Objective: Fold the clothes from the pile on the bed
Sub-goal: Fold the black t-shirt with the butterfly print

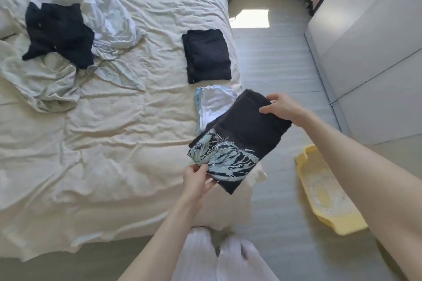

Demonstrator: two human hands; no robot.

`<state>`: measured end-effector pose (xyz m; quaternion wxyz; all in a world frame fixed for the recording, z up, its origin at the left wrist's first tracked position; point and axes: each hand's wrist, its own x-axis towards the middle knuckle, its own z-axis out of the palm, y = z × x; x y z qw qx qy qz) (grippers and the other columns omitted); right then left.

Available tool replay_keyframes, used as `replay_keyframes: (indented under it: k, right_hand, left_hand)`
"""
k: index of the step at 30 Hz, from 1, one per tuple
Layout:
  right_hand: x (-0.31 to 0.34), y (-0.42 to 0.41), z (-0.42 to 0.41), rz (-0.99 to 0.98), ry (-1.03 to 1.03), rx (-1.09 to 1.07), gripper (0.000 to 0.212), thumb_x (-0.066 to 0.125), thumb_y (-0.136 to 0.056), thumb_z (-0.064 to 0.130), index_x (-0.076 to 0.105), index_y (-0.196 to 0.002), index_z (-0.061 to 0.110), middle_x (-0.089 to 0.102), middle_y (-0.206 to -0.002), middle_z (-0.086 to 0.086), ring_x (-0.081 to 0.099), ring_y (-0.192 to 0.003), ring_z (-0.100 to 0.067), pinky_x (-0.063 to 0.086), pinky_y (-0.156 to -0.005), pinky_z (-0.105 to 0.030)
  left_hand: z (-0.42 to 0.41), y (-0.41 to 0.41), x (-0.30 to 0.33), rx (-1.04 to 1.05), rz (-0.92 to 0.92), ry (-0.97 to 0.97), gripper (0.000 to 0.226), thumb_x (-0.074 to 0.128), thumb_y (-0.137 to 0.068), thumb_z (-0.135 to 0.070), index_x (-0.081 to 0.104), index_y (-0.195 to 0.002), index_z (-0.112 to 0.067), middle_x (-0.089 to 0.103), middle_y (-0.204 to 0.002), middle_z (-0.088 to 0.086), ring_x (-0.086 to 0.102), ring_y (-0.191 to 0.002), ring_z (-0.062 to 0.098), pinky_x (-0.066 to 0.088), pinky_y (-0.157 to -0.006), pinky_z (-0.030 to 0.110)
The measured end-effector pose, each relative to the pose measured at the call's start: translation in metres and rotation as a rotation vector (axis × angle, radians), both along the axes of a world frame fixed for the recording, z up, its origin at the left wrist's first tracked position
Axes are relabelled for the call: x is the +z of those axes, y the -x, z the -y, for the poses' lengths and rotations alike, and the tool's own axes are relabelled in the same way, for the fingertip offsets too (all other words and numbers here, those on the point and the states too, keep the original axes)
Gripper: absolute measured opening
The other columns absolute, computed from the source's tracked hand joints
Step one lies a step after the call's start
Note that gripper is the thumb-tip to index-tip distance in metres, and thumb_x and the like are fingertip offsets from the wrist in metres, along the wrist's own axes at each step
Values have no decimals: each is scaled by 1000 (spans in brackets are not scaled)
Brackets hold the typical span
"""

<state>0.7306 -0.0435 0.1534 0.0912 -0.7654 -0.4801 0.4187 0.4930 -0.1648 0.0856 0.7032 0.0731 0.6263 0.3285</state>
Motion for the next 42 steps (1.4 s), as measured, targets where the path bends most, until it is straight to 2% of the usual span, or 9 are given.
replay_keyframes:
  k: [8,14,16,20,23,28,33,37,42]
  right_hand:
    - [-22,16,-142,107,-134,425,8,65,-83,19,64,-91,19,60,-90,-5,54,-82,-22,37,-58,-24]
    - [-85,31,-199,24,-129,505,15,63,-85,18,66,-99,21,63,-92,-3,58,-93,-23,43,-79,-30]
    - [-119,34,-198,122,-127,498,31,58,-88,23,61,-119,21,61,-114,-5,53,-113,-27,40,-97,-39]
    - [-160,34,-151,145,-269,400,50,56,-93,25,43,-140,19,37,-149,-6,29,-139,-27,21,-113,-49]
    - [-174,29,-98,88,-449,340,47,56,-93,18,47,-138,13,36,-150,-9,24,-142,-28,17,-116,-50]
    - [-205,35,-54,242,-571,427,45,45,-93,23,50,-136,11,39,-147,-15,31,-138,-35,24,-109,-58]
    - [-232,39,-56,354,-438,533,53,27,-97,37,31,-146,21,20,-156,-9,7,-144,-27,12,-115,-53]
    - [-236,39,-57,421,-357,588,53,29,-100,37,11,-149,28,-1,-158,-1,-10,-144,-20,-1,-118,-50]
    - [-193,40,-43,398,-369,513,57,47,-97,36,27,-149,22,17,-158,-8,8,-147,-26,2,-116,-49]
  left_hand:
    - [-58,-62,-18,316,115,-27,30,45,-94,6,45,-123,1,61,-117,16,70,-77,14,58,-75,31]
    - [-85,-85,-56,409,66,-9,22,48,-94,5,52,-114,-2,64,-110,15,70,-80,15,59,-75,33]
    - [-89,-87,-74,357,5,69,21,48,-95,-2,52,-116,1,63,-112,17,67,-88,21,57,-77,37]
    - [-90,-76,-87,-2,-229,176,25,45,-99,-26,56,-98,-4,67,-85,10,64,-79,24,50,-71,35]
    - [-83,-58,-80,-351,-758,-122,24,48,-95,-34,58,-77,-22,65,-73,-7,63,-77,20,47,-72,33]
    - [-134,-61,-87,-741,-1338,-889,37,42,-93,-20,56,-127,-14,52,-133,8,45,-127,32,38,-103,41]
    - [-169,-52,-149,-1270,-1246,-649,58,27,-101,-40,1,-150,-23,-21,-151,-1,-21,-142,24,1,-118,45]
    - [-170,-49,-159,-1321,-1251,-640,59,24,-100,-43,-1,-150,-24,-16,-156,1,-13,-145,23,-1,-117,44]
    - [-171,-40,-121,-1287,-1154,-683,62,30,-99,-46,5,-151,-25,-4,-159,2,-8,-146,20,1,-118,42]
